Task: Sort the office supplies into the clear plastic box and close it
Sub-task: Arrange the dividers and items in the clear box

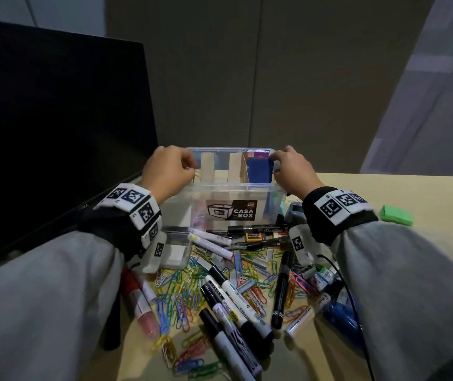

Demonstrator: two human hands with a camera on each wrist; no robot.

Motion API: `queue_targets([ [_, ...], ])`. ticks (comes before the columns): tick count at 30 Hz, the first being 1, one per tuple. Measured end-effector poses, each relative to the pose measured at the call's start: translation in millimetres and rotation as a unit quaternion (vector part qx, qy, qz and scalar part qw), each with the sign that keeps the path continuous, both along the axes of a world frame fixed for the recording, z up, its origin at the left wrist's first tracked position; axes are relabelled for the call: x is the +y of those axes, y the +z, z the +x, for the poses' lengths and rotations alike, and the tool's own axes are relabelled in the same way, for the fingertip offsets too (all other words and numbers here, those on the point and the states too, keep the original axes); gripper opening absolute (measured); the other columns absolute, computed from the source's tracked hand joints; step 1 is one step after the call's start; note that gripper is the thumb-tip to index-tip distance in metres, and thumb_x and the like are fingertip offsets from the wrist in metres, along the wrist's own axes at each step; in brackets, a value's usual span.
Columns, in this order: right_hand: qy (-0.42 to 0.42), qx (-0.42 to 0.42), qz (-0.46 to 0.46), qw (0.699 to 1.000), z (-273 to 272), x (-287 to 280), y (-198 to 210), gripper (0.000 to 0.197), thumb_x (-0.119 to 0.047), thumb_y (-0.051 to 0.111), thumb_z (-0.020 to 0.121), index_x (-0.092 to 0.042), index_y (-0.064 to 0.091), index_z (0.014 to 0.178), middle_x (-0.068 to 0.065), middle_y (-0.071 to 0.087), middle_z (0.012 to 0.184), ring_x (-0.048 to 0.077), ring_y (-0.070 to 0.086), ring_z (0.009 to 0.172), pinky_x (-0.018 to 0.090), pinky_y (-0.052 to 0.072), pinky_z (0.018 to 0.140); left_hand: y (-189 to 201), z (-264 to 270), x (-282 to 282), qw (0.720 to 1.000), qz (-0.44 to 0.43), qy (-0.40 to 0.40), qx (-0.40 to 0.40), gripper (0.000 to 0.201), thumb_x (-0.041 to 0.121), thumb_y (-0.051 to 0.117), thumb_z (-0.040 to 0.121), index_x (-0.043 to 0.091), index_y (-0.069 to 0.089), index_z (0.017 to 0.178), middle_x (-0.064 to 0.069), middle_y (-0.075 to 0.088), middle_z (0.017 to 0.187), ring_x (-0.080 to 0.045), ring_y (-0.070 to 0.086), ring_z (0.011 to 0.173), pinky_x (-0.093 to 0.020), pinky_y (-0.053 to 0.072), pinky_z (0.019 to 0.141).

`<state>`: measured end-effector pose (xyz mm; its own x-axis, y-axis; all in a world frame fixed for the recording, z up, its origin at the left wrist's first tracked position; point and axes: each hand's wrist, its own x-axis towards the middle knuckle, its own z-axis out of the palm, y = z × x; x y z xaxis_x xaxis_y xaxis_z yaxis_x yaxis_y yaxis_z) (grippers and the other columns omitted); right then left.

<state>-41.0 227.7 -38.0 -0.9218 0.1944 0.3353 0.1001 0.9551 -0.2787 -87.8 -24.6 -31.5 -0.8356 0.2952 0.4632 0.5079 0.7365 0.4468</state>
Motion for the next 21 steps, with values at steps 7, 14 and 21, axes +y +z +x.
queue_targets([
  [7, 0.001, -0.004, 0.002, 1.000, 2.2, -0.9, 2.3, 0.034, -0.008, 0.046, 0.097, -0.011, 0.057, 0.129, 0.012, 0.048, 0.124, 0.032, 0.056, 0.108, 0.036, 0.043, 0.087, 0.3, 20.5, 9.7, 0.988, -0.106, -0.063, 0.088, 0.015, 0.026, 0.057, 0.094, 0.019, 0.067, 0.103, 0.006, 0.055, 0.098, -0.019, 0.047, 0.108, -0.031, 0.040, 0.085],
  [14, -0.003, -0.005, -0.004, 1.000, 3.2, -1.7, 2.4, 0.034, -0.007, 0.047, 0.096, -0.011, 0.057, 0.127, 0.012, 0.047, 0.124, 0.034, 0.055, 0.107, 0.039, 0.045, 0.088, -13.7, 79.9, 41.7, 0.831, -0.347, -0.429, 0.073, 0.022, 0.037, 0.059, 0.091, 0.024, 0.067, 0.106, 0.010, 0.062, 0.100, -0.005, 0.043, 0.092, -0.026, 0.044, 0.074],
  [21, 0.003, 0.003, -0.010, 1.000, 2.7, -0.8, 1.5, 0.035, -0.006, 0.043, 0.096, -0.010, 0.057, 0.127, 0.012, 0.048, 0.121, 0.032, 0.056, 0.106, 0.036, 0.044, 0.086, -42.5, 110.7, 66.9, 0.745, -0.443, -0.499, 0.016, 0.043, 0.045, 0.068, 0.085, 0.028, 0.062, 0.124, 0.010, 0.058, 0.120, -0.016, 0.040, 0.107, -0.034, 0.044, 0.082],
])
